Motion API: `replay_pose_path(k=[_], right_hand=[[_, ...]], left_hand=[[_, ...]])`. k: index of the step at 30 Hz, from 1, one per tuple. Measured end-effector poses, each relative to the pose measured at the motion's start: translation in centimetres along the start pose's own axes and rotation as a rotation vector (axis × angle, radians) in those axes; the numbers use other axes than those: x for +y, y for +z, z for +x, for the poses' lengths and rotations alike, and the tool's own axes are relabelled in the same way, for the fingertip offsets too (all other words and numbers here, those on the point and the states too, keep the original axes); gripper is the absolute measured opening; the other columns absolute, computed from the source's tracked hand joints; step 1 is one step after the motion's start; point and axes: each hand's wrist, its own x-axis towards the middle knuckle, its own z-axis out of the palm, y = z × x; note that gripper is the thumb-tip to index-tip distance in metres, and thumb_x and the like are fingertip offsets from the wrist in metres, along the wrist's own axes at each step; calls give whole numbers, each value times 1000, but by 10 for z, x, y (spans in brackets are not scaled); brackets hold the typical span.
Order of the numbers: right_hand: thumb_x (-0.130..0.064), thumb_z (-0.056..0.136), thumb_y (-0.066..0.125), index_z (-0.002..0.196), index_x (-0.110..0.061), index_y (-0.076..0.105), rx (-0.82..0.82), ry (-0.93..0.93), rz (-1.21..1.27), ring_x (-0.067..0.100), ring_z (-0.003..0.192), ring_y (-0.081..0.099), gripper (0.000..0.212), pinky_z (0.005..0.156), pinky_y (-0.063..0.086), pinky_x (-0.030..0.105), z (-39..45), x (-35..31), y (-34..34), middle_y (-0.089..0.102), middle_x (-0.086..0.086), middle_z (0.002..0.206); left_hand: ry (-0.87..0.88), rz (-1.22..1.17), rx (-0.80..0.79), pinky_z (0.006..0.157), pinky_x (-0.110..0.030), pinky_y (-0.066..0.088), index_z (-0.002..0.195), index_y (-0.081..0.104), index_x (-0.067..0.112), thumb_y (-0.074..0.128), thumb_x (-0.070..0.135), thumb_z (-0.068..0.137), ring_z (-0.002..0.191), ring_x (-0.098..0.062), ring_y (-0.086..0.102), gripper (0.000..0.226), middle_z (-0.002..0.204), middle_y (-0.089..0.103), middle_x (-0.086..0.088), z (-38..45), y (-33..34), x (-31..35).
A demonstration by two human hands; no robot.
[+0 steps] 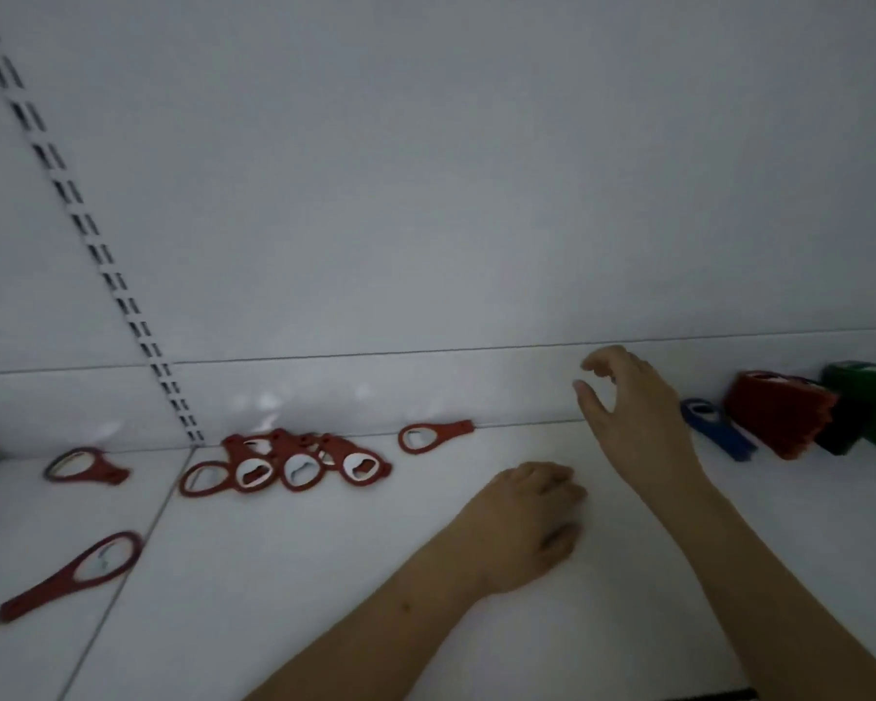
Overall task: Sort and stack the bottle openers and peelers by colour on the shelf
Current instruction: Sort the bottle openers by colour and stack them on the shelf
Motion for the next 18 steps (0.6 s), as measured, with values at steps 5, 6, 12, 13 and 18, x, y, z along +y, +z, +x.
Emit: replay_pose_path(k=[5,6,12,13,18], right_hand=[[-29,91,66,111,-21,61,-382,-174,-6,14,98,58,23,86,49,32,15,-36,54,63,-6,105],[-32,89,67,114,-20,61,-434,-198,-36,16,100,59,28,87,49,33,16,-41,67,64,-5,107],[-27,90,66,119,-15,64,-511,-310,-113,26,105,56,32,90,47,38,-5,-52,117,62,4,111],[-23,89,67,115,-14,65,-481,-327,-110,27,103,55,28,88,48,39,-9,-52,120,61,5,108],[-17,86,70,99,-15,68,-410,-350,-72,23,92,55,13,80,49,38,-11,-52,119,61,1,96]], left_hand=[[-59,96,107,84,-40,49,118,66,17,55,25,93,100,-20,57,29,115,62,-1,-57,-48,-36],[-125,145,176,82,-41,49,117,66,19,56,27,91,100,-20,56,29,113,61,1,-68,-58,-46],[-489,174,145,114,-37,29,142,49,23,51,47,78,138,-19,37,69,149,43,0,-107,-87,-89],[-495,167,142,115,-38,29,142,49,22,47,49,78,139,-19,37,70,151,43,-1,-108,-85,-93],[-441,182,232,111,-29,35,134,59,17,56,39,92,127,-16,50,48,139,57,0,-109,-78,-98]])
